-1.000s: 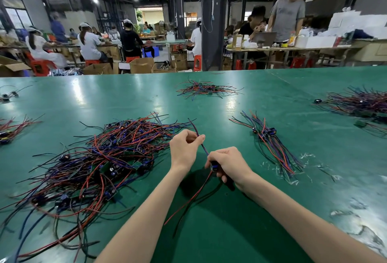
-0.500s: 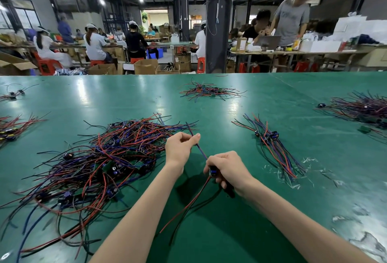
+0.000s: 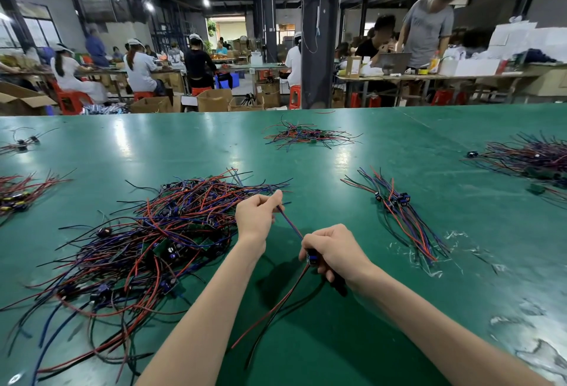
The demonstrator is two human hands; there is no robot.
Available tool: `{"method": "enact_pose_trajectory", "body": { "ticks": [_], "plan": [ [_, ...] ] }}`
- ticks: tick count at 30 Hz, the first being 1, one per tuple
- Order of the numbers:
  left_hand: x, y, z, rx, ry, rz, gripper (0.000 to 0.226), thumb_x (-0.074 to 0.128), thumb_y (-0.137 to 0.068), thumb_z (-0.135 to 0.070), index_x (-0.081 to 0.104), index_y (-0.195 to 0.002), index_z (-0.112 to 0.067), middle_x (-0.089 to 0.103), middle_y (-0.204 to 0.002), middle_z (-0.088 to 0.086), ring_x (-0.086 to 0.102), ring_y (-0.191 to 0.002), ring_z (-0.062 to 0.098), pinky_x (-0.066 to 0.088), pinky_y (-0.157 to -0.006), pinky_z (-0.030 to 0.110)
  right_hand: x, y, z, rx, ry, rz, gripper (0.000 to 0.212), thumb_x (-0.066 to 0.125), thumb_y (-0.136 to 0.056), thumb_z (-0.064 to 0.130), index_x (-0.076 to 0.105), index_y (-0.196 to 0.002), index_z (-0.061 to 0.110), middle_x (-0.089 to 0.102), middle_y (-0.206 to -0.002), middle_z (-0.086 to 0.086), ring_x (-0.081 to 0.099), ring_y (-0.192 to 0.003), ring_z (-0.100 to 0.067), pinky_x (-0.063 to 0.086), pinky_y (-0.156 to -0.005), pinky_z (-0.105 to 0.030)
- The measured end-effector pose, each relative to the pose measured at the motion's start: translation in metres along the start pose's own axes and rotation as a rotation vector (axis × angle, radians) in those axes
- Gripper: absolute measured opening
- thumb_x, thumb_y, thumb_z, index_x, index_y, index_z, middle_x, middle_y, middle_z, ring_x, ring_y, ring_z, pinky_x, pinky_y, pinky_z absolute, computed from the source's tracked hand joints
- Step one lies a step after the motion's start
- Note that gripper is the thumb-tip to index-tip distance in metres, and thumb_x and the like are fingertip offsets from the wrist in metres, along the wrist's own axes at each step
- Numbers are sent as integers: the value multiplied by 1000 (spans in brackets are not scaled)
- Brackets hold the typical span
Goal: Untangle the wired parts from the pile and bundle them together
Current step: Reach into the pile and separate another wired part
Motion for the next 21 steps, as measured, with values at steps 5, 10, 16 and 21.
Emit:
{"method": "enact_pose_trajectory", "body": {
  "ticks": [5, 10, 16, 21],
  "plan": [
    [-1, 0, 0, -35, 79, 32, 14, 71, -84, -12, 67, -71, -7, 64, -59, -1, 44, -49, 8, 41, -52, 17, -1, 2, 1, 33, 24, 19, 25, 56, -72, 12, 67, -50, 10, 49, -40, 0, 37, -31, -14, 27, -32, -16],
    [-2, 1, -8, 115, -37, -3, 24, 73, -82, -20, 68, -59, -15, 65, -59, 0, 45, -53, 11, 40, -57, 24, -2, 3, 4, 58, 50, 127, 25, 55, -74, 13, 68, -53, 10, 51, -44, -3, 35, -32, -14, 24, -32, -15],
    [0, 6, -11, 73, 52, 54, 24, 67, -88, -18, 69, -65, -10, 64, -54, -6, 46, -47, 1, 40, -49, 13, -2, 7, 9, 8, 90, 272, 26, 55, -80, 12, 68, -57, 10, 53, -43, 2, 37, -32, -9, 22, -31, -14],
    [2, 8, -14, 82, 50, 63, 18, 70, -85, -15, 69, -67, -12, 64, -53, -8, 44, -47, 3, 40, -50, 13, -5, 10, 11, 17, 93, 323, 27, 55, -82, 12, 69, -59, 10, 52, -44, 3, 32, -31, -9, 19, -33, -12]
  ]
}}
Point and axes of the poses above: each hand's wrist, its own y-axis away from the middle knuckle, its own x-axis out of the palm, z = x × y, the point moved 2 cm from there along -y, towards the middle knuckle
